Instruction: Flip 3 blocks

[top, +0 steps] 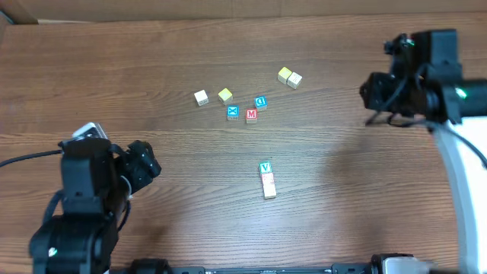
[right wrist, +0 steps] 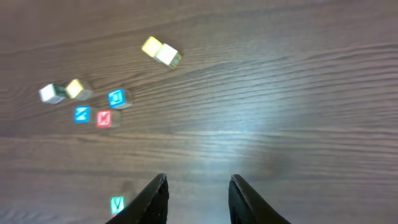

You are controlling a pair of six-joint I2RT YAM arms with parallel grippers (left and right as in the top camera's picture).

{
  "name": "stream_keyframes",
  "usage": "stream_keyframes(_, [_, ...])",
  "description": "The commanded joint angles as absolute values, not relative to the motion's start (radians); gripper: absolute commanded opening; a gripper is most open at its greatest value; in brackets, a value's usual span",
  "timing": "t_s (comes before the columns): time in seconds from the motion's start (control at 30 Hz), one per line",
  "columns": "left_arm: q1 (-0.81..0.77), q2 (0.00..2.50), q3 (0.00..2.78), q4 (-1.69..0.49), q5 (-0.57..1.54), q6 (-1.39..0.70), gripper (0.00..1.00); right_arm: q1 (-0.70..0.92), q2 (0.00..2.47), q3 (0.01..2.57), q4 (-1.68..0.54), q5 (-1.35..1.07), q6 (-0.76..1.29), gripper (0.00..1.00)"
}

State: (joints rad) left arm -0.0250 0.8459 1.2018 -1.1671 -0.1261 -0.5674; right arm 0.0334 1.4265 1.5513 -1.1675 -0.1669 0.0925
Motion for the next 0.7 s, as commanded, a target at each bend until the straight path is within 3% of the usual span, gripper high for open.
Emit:
stream_keyframes(0.0, [-0.019, 0.838, 1.264, -1.191, -0.164, -0.53, 0.89, 0.033, 1.312, 1.575, -1.201, -0.156, 0.074, 0.33])
stream_keyframes(0.2, [-0.019, 0.838, 1.271, -1.212, -0.165, -0.53, 1.0, 0.033, 1.11, 1.575, -1.341, -0.15, 0.076, 0.32])
stream_keyframes(0.57, [-0.019, 0.839, 1.271, -1.238, -0.167, -0.53, 1.0, 0.033, 0.851, 1.575, -1.59, -0.189, 0.161, 0.33])
stream_keyframes(0.63, [-0.019, 0.842, 1.271, -1.252, -0.167, -0.53, 1.0, 0.033, 0.839, 1.575, -1.638, -0.204, 0.161, 0.87])
stream_keyframes(0.67, [-0.019, 0.843, 1.271, -1.258, -0.167, -0.53, 1.0, 0.033, 0.837, 1.575, -1.667, -0.207, 0.161, 1.0])
